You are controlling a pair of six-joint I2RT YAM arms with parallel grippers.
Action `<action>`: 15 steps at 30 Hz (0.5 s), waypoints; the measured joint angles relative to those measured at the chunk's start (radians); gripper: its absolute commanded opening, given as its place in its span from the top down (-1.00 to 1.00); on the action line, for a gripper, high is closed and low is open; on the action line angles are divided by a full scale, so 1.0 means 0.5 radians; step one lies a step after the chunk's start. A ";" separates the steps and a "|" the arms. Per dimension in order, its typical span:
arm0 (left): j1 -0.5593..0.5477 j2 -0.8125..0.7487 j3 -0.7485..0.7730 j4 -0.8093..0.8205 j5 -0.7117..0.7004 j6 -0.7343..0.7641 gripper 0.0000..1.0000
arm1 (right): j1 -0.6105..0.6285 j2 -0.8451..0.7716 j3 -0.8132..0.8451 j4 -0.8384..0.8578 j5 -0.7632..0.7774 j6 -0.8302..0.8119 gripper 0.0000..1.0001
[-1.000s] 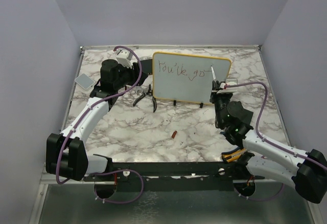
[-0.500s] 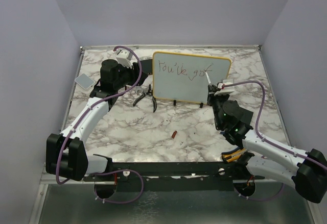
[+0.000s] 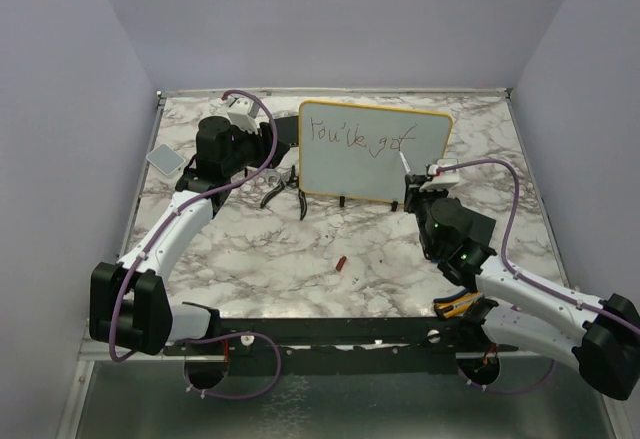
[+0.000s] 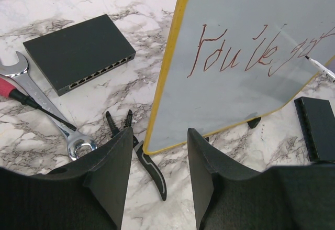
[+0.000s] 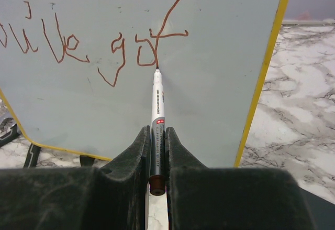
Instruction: Write a sentence on the whiteboard
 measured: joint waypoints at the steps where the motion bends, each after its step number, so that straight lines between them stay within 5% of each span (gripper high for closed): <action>1: 0.000 0.000 0.000 0.000 0.000 0.000 0.05 | 0.000 0.000 -0.003 -0.012 0.000 0.015 0.99; 15: 0.000 -0.003 0.000 0.000 0.000 0.000 0.04 | 0.000 0.000 -0.009 -0.101 0.043 0.111 0.99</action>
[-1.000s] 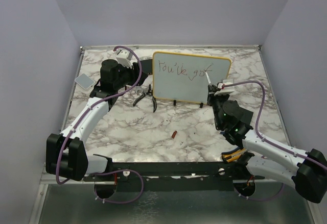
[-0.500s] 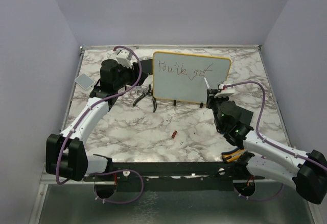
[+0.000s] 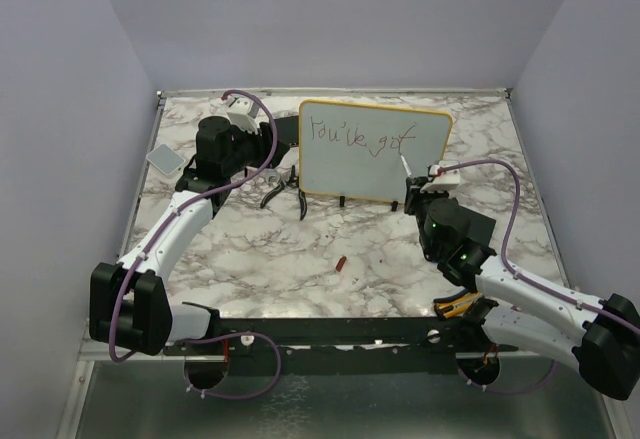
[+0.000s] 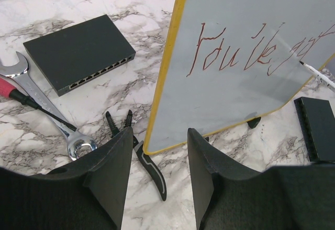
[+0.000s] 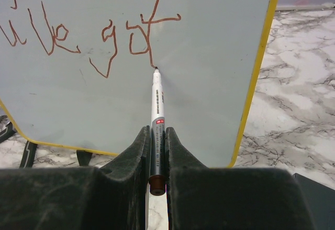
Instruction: Write a sentence on the whiteboard
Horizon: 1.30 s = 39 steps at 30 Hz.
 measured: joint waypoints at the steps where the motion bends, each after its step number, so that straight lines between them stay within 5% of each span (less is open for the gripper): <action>1: 0.000 0.000 0.000 0.000 0.000 0.000 0.04 | 0.000 0.000 0.000 -0.002 0.007 0.005 0.99; 16: 0.000 -0.002 0.000 0.000 0.000 0.000 0.04 | 0.000 -0.016 0.000 -0.040 0.122 0.008 0.99; 27: 0.000 -0.019 -0.001 0.000 -0.002 0.000 0.04 | -0.001 -0.385 0.000 -0.152 0.118 0.009 0.99; 39: 0.000 -0.025 -0.011 0.001 -0.002 -0.002 0.04 | -0.002 -0.514 0.009 -0.333 -0.293 0.008 0.99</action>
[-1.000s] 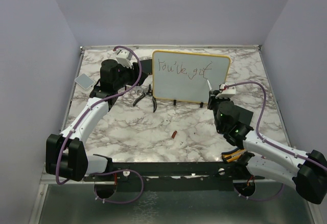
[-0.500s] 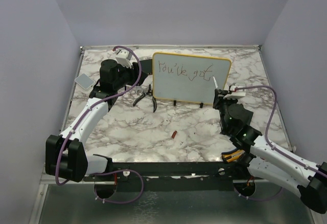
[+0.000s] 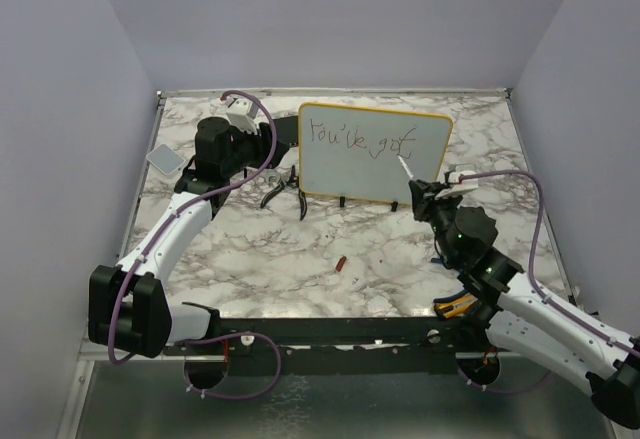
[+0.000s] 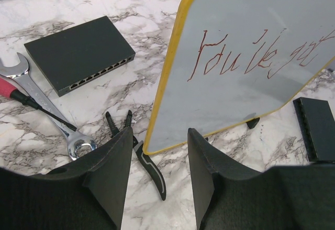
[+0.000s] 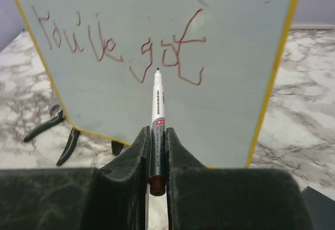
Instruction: Write a sentence on the whiteboard
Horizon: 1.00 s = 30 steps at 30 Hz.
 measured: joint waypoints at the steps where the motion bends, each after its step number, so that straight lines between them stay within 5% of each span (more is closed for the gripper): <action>1: 0.000 0.000 0.000 0.000 0.000 0.001 0.04 | 0.000 0.025 0.000 -0.002 -0.047 0.004 0.99; 11: 0.000 0.000 -0.001 -0.001 0.000 -0.001 0.04 | 0.159 0.483 -0.005 0.293 -0.400 0.106 0.99; 20: 0.000 0.000 -0.001 0.000 0.000 -0.001 0.04 | 0.323 1.122 0.051 0.728 -0.430 0.080 0.99; 30: 0.000 0.000 -0.001 0.000 0.000 -0.001 0.04 | 0.356 1.434 0.206 1.077 -0.319 -0.005 0.99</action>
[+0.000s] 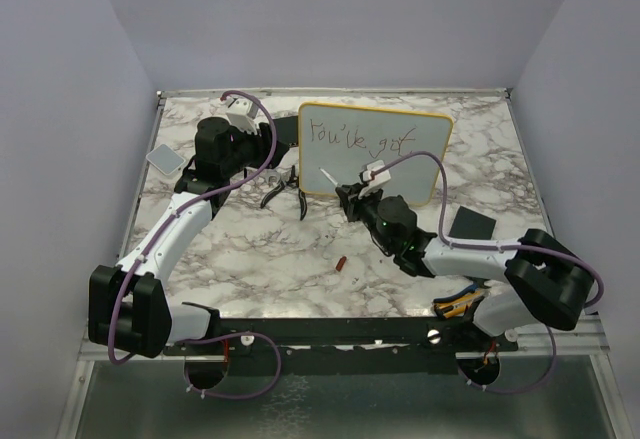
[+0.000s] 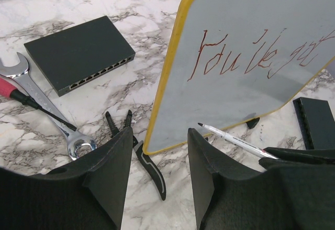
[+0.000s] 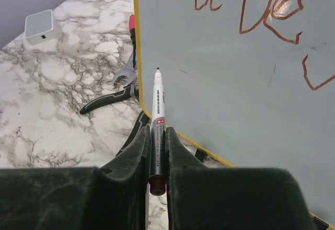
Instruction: Write a sentence on the whiteboard
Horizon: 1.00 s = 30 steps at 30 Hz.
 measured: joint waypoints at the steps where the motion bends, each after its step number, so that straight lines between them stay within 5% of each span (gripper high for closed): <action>1: 0.000 0.000 0.000 0.000 0.000 0.000 0.04 | 0.000 0.030 0.020 0.017 0.013 -0.008 0.99; 30: 0.000 0.000 -0.001 0.000 0.000 0.000 0.04 | 0.013 0.099 0.009 0.071 0.410 -0.056 0.99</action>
